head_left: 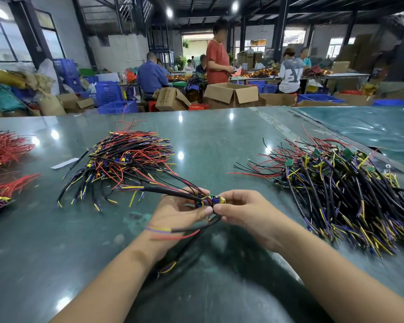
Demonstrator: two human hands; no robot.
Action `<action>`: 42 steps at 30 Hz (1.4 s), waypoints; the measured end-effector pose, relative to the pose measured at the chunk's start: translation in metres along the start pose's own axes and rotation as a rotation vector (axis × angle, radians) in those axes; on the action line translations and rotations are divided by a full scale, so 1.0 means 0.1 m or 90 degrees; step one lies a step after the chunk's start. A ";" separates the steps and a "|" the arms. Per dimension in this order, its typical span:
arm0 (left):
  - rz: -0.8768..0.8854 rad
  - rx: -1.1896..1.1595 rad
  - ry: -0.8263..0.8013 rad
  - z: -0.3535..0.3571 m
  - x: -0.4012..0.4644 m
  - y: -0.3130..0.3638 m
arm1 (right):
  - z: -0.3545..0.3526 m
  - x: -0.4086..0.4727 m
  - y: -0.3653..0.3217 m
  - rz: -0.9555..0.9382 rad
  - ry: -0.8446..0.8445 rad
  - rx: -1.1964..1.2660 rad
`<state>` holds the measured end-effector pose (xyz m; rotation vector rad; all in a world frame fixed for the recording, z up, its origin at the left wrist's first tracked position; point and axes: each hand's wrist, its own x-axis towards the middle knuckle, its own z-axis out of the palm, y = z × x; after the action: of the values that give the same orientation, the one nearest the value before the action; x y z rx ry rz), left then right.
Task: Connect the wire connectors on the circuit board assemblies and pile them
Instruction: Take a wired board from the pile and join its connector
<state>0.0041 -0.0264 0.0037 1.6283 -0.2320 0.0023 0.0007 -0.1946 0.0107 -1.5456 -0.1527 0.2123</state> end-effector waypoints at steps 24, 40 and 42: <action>-0.013 -0.050 -0.073 -0.11 -0.09 0.03 | -0.12 -0.02 0.07 -0.050 -0.062 0.006; -0.097 -0.179 -0.122 -0.10 -0.14 0.05 | -0.20 0.01 0.09 -0.095 -0.138 0.005; -0.100 -0.182 -0.116 -0.09 -0.14 0.03 | -0.20 0.01 0.09 -0.101 -0.145 0.000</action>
<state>-0.0083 -0.0153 0.0052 1.3582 -0.2316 -0.2883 0.0055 -0.2137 0.0013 -1.4984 -0.4524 0.2626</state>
